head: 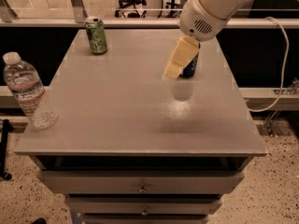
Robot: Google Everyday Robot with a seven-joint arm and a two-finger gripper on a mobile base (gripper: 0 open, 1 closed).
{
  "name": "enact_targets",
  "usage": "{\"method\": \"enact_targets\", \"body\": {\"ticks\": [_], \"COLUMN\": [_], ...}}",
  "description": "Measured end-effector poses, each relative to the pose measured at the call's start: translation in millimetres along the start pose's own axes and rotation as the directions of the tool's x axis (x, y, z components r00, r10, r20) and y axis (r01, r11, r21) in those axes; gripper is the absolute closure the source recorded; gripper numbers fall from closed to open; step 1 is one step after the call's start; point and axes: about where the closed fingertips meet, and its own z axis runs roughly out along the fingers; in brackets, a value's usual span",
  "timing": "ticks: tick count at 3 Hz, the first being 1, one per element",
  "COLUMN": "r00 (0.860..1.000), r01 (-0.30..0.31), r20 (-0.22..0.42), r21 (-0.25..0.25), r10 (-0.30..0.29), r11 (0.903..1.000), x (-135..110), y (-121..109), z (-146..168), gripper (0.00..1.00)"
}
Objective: Pick green can
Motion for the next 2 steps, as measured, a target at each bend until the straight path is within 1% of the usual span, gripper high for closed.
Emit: {"method": "enact_targets", "body": {"ticks": [1,2], "r00": [0.998,0.988], "r01": [-0.001,-0.021], "r20": [0.062,0.149], "r21": [-0.013,-0.035], "r10": [0.002,0.026], "r11": [0.9999,0.9992], "x": [-31.2,-76.6], "y": [-14.9,-41.3], "z": [31.6,79.8], "gripper": [0.00,0.00]}}
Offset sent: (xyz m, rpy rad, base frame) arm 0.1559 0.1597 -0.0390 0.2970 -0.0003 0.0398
